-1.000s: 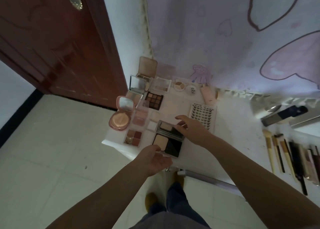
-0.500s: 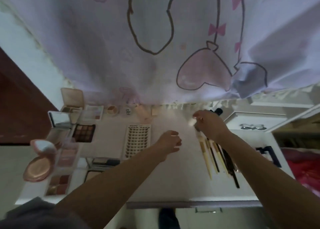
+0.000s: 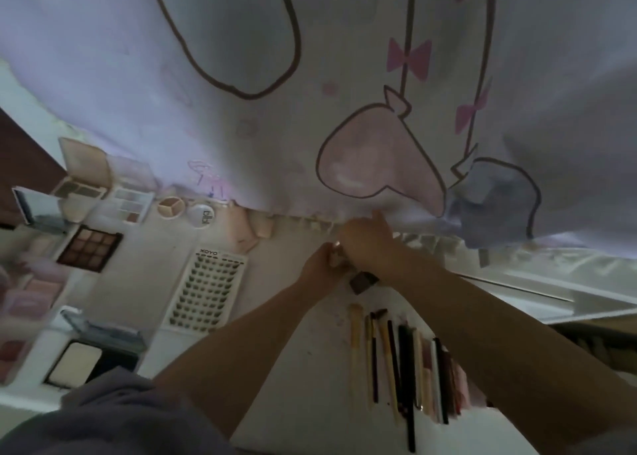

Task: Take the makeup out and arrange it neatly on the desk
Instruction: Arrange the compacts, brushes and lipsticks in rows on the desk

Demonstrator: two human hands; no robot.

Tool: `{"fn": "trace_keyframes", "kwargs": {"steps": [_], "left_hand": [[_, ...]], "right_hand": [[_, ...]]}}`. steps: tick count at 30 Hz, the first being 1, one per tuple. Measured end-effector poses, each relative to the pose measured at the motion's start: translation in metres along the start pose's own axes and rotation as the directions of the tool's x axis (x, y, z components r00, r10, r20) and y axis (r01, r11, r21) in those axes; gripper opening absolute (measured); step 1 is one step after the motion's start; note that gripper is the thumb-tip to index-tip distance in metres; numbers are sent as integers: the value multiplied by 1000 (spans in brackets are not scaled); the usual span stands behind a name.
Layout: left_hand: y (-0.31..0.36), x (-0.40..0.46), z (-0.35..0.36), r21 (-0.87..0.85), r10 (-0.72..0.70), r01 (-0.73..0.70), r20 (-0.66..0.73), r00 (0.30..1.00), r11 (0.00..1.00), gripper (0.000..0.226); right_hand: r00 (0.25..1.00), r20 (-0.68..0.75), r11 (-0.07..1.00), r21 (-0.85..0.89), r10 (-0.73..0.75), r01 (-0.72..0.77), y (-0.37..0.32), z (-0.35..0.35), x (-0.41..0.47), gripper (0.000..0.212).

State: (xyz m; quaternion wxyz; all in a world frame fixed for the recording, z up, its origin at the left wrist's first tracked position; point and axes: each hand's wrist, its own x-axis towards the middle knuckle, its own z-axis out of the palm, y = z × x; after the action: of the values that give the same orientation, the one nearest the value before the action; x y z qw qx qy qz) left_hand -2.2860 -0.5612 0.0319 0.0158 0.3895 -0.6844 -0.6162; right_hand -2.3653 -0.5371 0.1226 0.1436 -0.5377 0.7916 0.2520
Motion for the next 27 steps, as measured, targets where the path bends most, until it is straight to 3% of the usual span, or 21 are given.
{"fn": "trace_keyframes", "kwargs": {"steps": [3,6,8,10,14,17,19,20,23,27], "left_hand": [[0,-16,-22,-39,80,-85,-117,990,996,22],[1,-45,-50,152,243,-213,-210,947,965,29],[-4,-64,-66,381,418,-309,-250,873,872,37],[-10,-84,-79,492,510,-349,-242,826,798,35],[-23,-129,-108,427,455,-305,-312,834,851,38],[-33,-158,-130,401,416,-288,-279,865,869,39],[-39,-175,-142,380,376,-273,-231,897,884,37],[-42,-183,-147,346,346,-264,-201,916,900,36],[-52,-201,-163,213,273,-251,-83,958,944,31],[-66,-218,-186,38,106,-119,250,962,992,25]], "right_hand": [[992,-102,963,252,-72,96,-1,-10,-6,24],[990,-128,813,568,-65,127,-9,-28,-24,41],[996,-84,810,583,-25,70,-25,-39,-40,53],[995,-85,827,556,-43,83,-46,-48,-56,53],[965,-179,871,423,-191,251,-85,-57,-80,41],[953,-203,873,392,-226,291,-112,-58,-93,34],[970,-165,815,529,-177,238,-129,-55,-102,34],[975,-154,771,597,-161,222,-135,-51,-105,35],[954,-158,751,588,-256,299,-149,-45,-114,36],[872,-180,694,542,-455,474,-155,-43,-133,33]]}}
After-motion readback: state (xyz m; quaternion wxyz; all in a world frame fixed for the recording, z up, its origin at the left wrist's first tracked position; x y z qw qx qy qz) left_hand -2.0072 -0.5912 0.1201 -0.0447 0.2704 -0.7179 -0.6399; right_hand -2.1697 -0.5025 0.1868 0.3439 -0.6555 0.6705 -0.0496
